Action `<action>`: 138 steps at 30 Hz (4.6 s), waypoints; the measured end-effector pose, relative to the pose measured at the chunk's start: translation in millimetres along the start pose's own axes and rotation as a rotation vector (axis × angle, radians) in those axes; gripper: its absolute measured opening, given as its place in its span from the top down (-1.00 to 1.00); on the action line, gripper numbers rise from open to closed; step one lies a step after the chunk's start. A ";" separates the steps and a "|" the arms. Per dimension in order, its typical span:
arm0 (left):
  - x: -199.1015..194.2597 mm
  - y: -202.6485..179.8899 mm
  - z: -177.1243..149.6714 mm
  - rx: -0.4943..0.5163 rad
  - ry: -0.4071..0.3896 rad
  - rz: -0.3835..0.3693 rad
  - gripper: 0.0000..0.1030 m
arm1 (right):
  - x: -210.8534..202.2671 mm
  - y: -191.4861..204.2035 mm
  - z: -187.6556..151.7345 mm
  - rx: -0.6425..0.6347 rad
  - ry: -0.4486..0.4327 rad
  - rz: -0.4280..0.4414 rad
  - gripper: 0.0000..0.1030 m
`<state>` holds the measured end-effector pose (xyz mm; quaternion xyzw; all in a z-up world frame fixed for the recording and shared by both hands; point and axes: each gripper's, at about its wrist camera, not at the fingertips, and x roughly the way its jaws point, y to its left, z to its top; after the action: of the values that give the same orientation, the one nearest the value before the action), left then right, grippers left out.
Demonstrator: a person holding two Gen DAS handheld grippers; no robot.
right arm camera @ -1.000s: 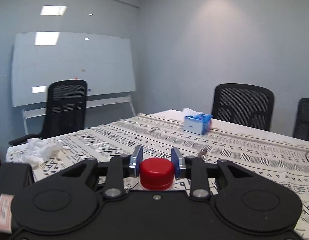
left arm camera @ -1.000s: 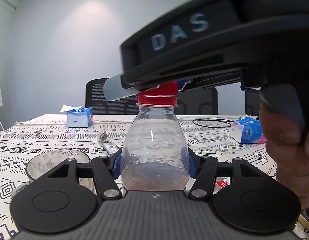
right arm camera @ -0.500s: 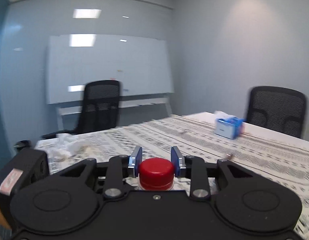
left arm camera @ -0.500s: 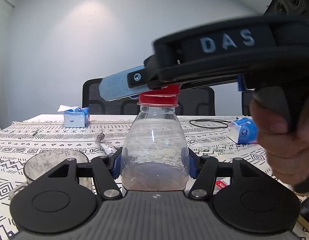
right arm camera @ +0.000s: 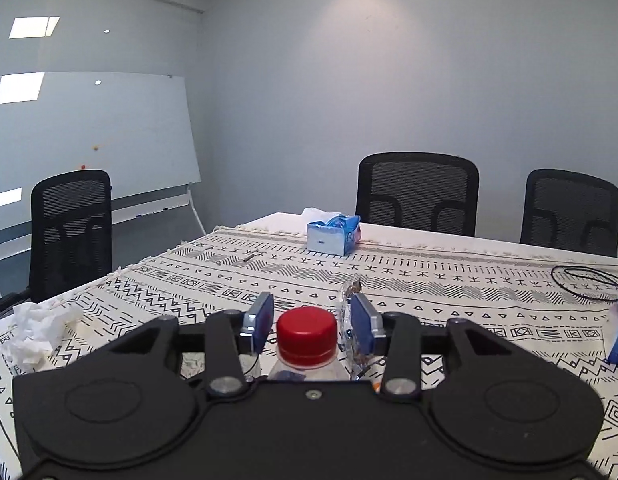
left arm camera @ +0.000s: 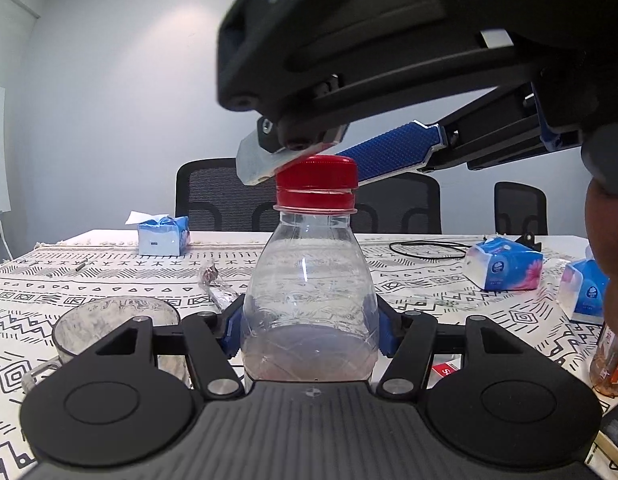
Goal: Unscrew bottle cap and pour
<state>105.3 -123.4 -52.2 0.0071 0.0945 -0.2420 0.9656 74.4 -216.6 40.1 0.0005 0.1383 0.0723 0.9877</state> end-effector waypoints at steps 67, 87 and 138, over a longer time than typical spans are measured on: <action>0.7 -3.2 -1.4 0.005 -0.009 0.007 -0.12 | 32.1 -14.1 1.7 -0.102 0.009 0.184 0.36; -1.5 2.2 -2.3 0.005 -0.006 -0.034 -0.12 | 39.3 -49.6 2.6 -0.189 0.000 0.495 0.36; 0.0 1.0 -0.7 -0.033 -0.006 -0.039 -0.13 | 22.4 -74.2 7.1 -0.136 -0.067 0.506 0.24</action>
<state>105.7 -122.5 -52.9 -0.0112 0.0958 -0.2595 0.9609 108.2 -286.7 39.2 -0.0289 0.0957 0.3260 0.9401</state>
